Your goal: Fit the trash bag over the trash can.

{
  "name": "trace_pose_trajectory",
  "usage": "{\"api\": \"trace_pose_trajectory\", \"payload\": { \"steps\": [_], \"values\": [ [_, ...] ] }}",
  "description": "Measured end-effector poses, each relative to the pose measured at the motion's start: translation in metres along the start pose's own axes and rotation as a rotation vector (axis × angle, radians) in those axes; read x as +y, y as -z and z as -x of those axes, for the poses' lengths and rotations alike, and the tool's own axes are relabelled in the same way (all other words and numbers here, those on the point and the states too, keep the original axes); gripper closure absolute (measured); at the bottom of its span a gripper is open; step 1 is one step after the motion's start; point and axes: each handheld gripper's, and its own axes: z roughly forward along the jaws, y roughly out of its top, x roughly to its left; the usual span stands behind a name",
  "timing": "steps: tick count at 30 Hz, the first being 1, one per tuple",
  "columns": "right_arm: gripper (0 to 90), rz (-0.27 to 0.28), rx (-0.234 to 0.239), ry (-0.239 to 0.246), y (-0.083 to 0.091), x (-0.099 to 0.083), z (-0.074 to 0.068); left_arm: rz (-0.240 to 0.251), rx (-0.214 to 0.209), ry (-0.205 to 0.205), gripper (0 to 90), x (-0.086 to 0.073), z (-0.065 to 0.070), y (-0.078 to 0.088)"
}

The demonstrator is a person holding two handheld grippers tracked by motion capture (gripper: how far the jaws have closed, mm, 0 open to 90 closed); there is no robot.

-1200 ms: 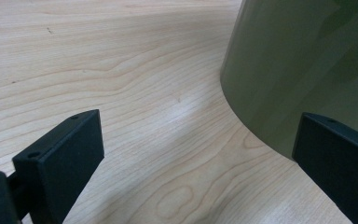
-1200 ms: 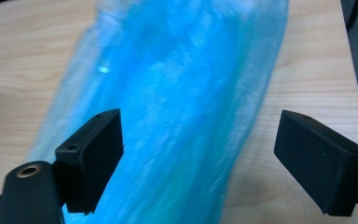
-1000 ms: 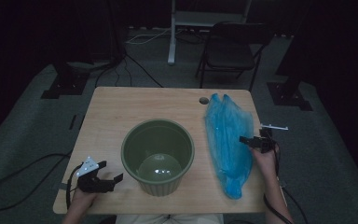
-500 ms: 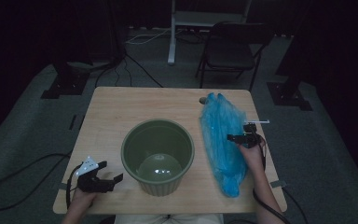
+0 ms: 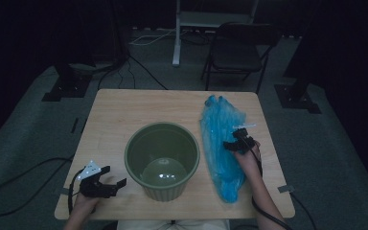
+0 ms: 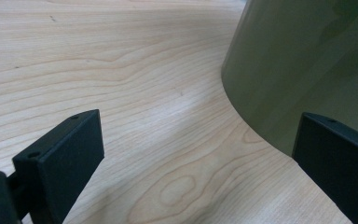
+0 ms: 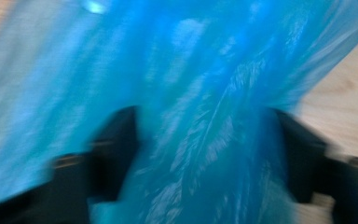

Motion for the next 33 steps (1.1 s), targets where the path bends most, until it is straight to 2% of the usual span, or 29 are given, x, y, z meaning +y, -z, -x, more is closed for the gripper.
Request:
{"api": "trace_pose_trajectory", "payload": {
  "steps": [2,4,7,8,10,13,15,16,20,23,24,25,27,33],
  "values": [
    [74.1,0.016,0.031,0.037,0.000,0.001,-0.008,-0.003,0.000,0.000,2.6,0.001,0.001,-0.001],
    [88.1,0.030,0.049,0.050,-0.002,0.002,-0.015,-0.003,0.002,-0.003,2.6,0.001,0.002,-0.001],
    [89.5,0.039,0.063,0.032,-0.003,0.002,-0.018,0.004,0.007,0.003,2.6,0.002,0.001,-0.002],
    [90.0,0.045,0.104,-0.004,-0.005,0.003,-0.016,0.008,0.008,0.008,2.6,0.002,0.001,-0.001],
    [90.0,0.090,0.146,-0.028,-0.001,0.002,-0.015,0.017,0.012,0.004,2.6,0.004,0.001,0.000],
    [90.0,0.186,0.202,-0.075,0.016,0.002,-0.010,0.020,0.017,0.004,2.6,0.004,0.000,0.001],
    [90.0,0.246,0.217,-0.107,0.032,0.004,-0.004,0.017,0.023,0.008,2.6,0.004,-0.001,0.000],
    [90.0,0.276,0.242,-0.129,0.040,0.006,-0.001,0.016,0.024,0.008,2.6,0.004,-0.001,0.000],
    [90.0,0.391,0.270,-0.179,0.073,0.012,0.011,0.017,0.024,0.008,2.6,0.004,0.000,-0.001],
    [90.0,0.469,0.269,-0.190,0.095,0.015,0.015,0.009,0.025,0.002,2.6,0.004,0.000,-0.002],
    [90.0,0.469,0.269,-0.190,0.095,0.015,0.015,0.009,0.025,0.002,2.6,0.004,0.000,-0.002],
    [90.0,0.492,0.265,-0.191,0.102,0.016,0.014,0.006,0.027,0.002,2.6,0.004,0.001,-0.003],
    [90.0,0.559,0.274,-0.182,0.122,0.021,0.012,0.007,0.026,0.004,2.6,0.004,0.001,-0.003],
    [90.0,0.693,0.300,-0.147,0.167,0.041,0.001,0.007,0.031,0.005,2.6,0.004,0.000,-0.002]
  ]
}}
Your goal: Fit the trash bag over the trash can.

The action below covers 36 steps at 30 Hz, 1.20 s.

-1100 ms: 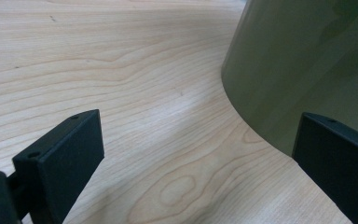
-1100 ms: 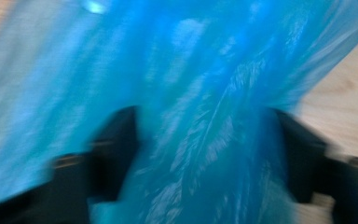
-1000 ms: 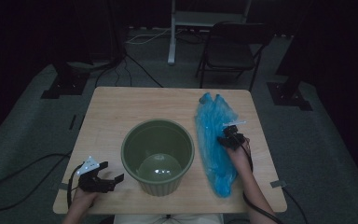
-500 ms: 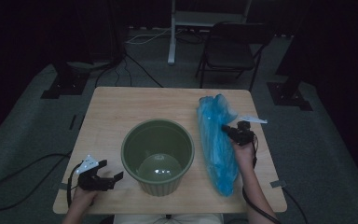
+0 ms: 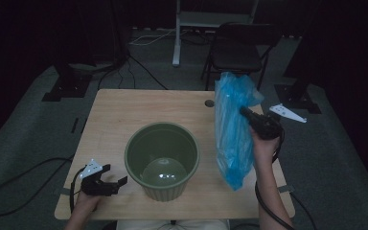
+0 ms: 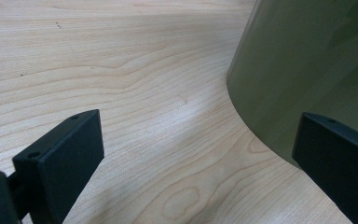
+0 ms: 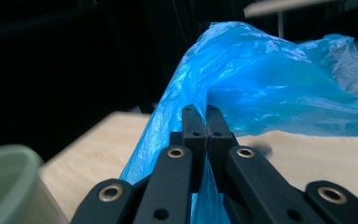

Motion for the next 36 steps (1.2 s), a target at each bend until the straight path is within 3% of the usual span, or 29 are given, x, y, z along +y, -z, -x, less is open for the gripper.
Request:
{"api": "trace_pose_trajectory", "payload": {
  "steps": [5,8,13,19,27,34,36],
  "values": [
    [90.0,0.129,0.028,0.045,0.012,0.036,-0.029,-0.003,0.003,-0.006,2.6,0.000,0.001,0.000],
    [90.0,0.185,0.068,0.062,0.014,0.058,-0.046,-0.005,0.001,-0.005,2.6,0.000,0.001,0.000],
    [90.0,0.249,0.137,0.081,0.008,0.086,-0.075,-0.008,0.006,-0.013,2.6,0.000,0.001,0.000],
    [90.0,0.306,0.194,0.084,-0.009,0.107,-0.104,-0.013,0.002,-0.016,2.6,-0.001,0.002,-0.001],
    [90.0,0.297,0.223,0.086,-0.048,0.109,-0.130,-0.008,0.002,-0.017,2.6,-0.001,0.002,0.001],
    [90.0,0.238,0.197,0.082,-0.084,0.084,-0.146,-0.011,0.008,-0.015,2.6,-0.003,0.000,0.002],
    [90.0,0.218,0.191,0.106,-0.091,0.073,-0.152,-0.011,0.010,-0.016,2.6,-0.003,0.000,0.002]
  ]
}}
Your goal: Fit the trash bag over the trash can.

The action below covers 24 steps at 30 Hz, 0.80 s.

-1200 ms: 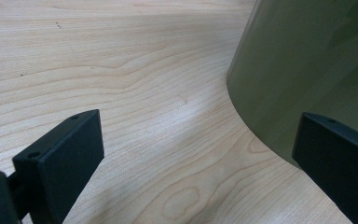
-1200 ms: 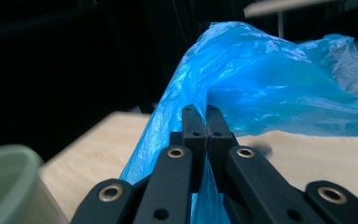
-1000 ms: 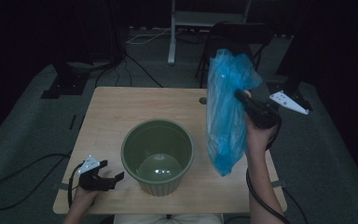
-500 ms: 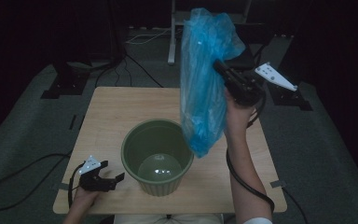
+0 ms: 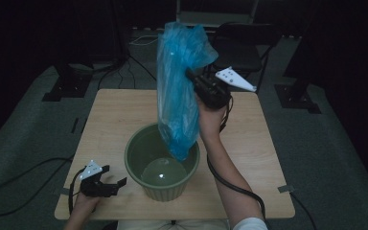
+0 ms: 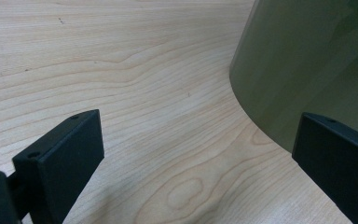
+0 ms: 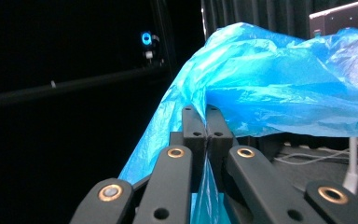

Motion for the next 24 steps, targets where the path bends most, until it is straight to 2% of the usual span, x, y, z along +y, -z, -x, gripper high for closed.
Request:
{"api": "trace_pose_trajectory", "payload": {
  "steps": [3,5,7,10,11,12,14,17,22,24],
  "values": [
    [90.0,-0.034,-0.001,0.033,-0.003,-0.018,-0.007,-0.003,0.001,-0.002,2.6,0.000,0.000,0.000],
    [90.0,-0.051,0.005,0.026,-0.002,-0.029,-0.008,-0.002,0.001,-0.001,2.6,0.000,0.000,0.000],
    [90.0,-0.065,-0.009,0.029,0.002,-0.038,-0.010,-0.005,0.005,-0.002,2.6,0.000,0.000,0.000],
    [90.0,-0.080,-0.015,0.038,0.007,-0.045,-0.012,-0.006,0.002,0.001,2.6,0.001,0.001,-0.001],
    [89.9,-0.095,0.011,0.031,0.013,-0.051,-0.013,-0.005,0.002,0.000,2.6,0.001,0.001,-0.001],
    [89.9,-0.100,0.016,0.030,0.015,-0.053,-0.013,-0.007,-0.001,0.000,2.6,0.001,0.001,-0.002],
    [89.7,-0.115,0.054,-0.005,0.020,-0.058,-0.013,-0.008,0.000,-0.004,2.6,0.002,0.002,-0.003],
    [89.6,-0.113,0.068,-0.037,0.030,-0.062,-0.017,-0.010,-0.001,-0.008,2.6,0.003,0.003,-0.004],
    [87.8,-0.134,0.113,-0.017,0.041,-0.070,-0.030,-0.010,0.001,-0.010,2.6,0.003,0.004,-0.003],
    [82.5,-0.163,0.145,-0.016,0.046,-0.074,-0.034,-0.013,0.006,-0.009,2.6,0.003,0.003,-0.003]
  ]
}}
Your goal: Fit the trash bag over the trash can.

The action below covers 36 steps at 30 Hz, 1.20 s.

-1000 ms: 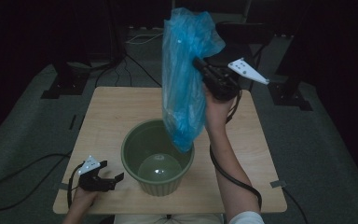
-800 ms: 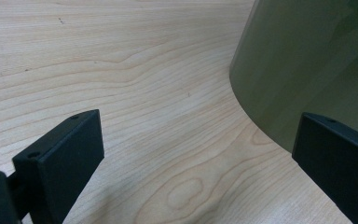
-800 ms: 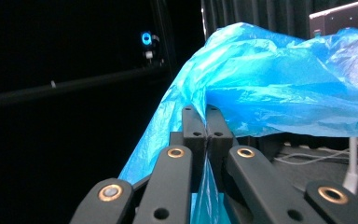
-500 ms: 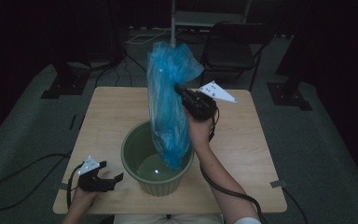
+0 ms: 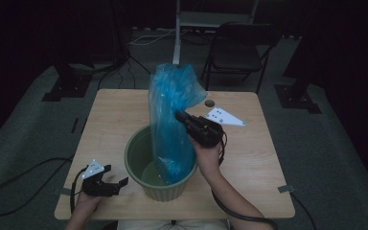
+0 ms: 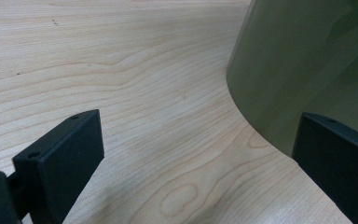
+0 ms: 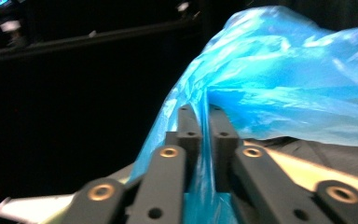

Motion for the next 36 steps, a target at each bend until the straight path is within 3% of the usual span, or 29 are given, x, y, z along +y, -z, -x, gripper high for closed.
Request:
{"api": "trace_pose_trajectory", "payload": {
  "steps": [6,8,11,13,15,18,22,26,28,33,36],
  "values": [
    [66.1,-0.101,0.041,0.018,0.013,-0.019,-0.011,0.004,0.008,0.007,2.6,0.002,-0.001,0.002],
    [58.6,-0.174,0.047,0.031,0.017,-0.027,-0.011,0.011,0.010,0.012,2.6,0.004,0.000,0.003],
    [53.3,-0.239,0.076,0.000,0.025,-0.035,-0.006,0.018,0.007,0.017,2.6,0.008,0.001,0.005],
    [50.5,-0.237,0.051,0.012,0.035,-0.036,-0.004,0.025,0.017,0.008,2.6,0.016,0.004,0.010],
    [49.2,-0.195,0.027,-0.014,0.047,-0.034,0.002,0.033,0.037,0.006,2.6,0.025,0.005,0.016],
    [48.8,-0.180,-0.005,-0.042,0.059,-0.029,0.015,0.060,0.064,0.019,2.6,0.037,0.004,0.027],
    [43.9,-0.172,-0.085,-0.070,0.064,-0.022,0.038,0.080,0.103,0.014,2.6,0.063,0.000,0.039],
    [39.5,-0.183,-0.153,-0.124,0.059,-0.017,0.069,0.100,0.078,-0.005,2.6,0.106,-0.004,0.048],
    [38.0,-0.185,-0.157,-0.163,0.056,-0.015,0.082,0.113,0.064,-0.015,2.7,0.129,-0.004,0.048],
    [34.6,-0.193,-0.190,-0.203,0.050,-0.017,0.094,0.138,0.028,-0.040,2.7,0.182,0.002,0.035],
    [33.1,-0.204,-0.198,-0.215,0.045,-0.022,0.097,0.128,-0.022,-0.042,2.7,0.207,0.006,0.019]
  ]
}}
